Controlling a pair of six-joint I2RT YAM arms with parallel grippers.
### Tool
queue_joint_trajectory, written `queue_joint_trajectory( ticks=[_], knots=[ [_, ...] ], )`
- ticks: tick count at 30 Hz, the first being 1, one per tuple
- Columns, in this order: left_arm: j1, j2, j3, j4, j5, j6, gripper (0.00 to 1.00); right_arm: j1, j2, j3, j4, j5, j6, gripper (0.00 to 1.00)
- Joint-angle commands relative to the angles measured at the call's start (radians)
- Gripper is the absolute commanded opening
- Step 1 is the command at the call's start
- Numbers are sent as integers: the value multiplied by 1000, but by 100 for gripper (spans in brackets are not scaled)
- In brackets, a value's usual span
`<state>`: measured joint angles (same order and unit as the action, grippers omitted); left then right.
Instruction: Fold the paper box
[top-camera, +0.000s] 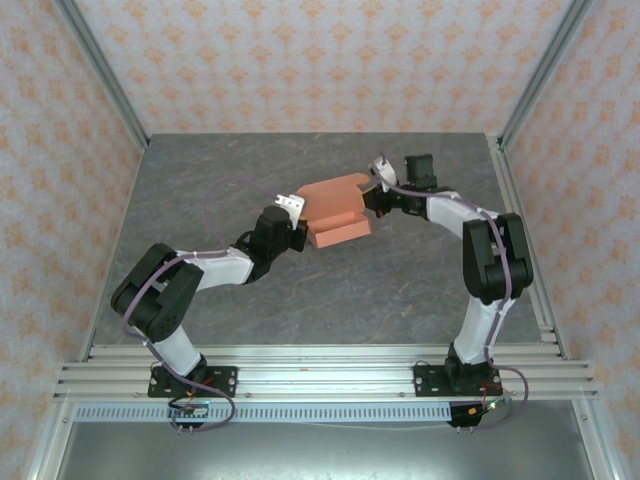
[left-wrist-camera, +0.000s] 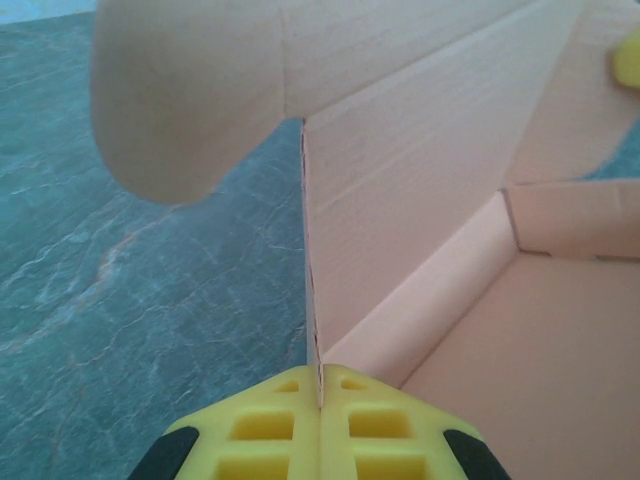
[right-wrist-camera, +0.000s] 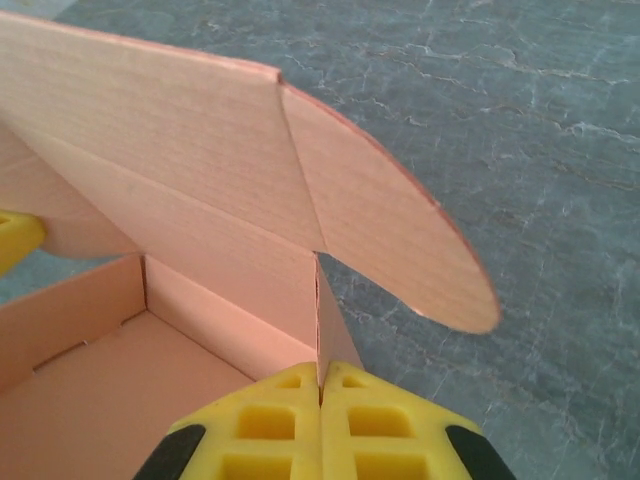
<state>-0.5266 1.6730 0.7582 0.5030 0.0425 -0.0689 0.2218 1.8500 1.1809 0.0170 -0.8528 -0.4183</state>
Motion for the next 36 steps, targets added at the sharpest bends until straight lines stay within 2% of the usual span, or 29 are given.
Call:
queue_joint_trajectory(
  ticks=[1, 6, 13, 17, 26, 36],
  knots=[
    [-44, 3, 1, 49, -71, -61, 0, 88, -84, -156, 217, 155, 145, 0],
    [-90, 7, 5, 50, -118, -81, 0, 229, -170, -331, 379, 427, 111, 0],
    [-115, -18, -6, 40, -137, -131, 0, 311, -287, -471, 497, 583, 116, 0],
    [-146, -19, -15, 45, -172, -158, 0, 368, -295, -517, 544, 666, 132, 0],
    [-201, -8, -61, 82, -240, -182, 0, 466, -260, -563, 633, 777, 219, 0],
    [-234, 50, -98, 152, -310, -168, 0, 490, -258, -486, 563, 793, 332, 0]
  ],
)
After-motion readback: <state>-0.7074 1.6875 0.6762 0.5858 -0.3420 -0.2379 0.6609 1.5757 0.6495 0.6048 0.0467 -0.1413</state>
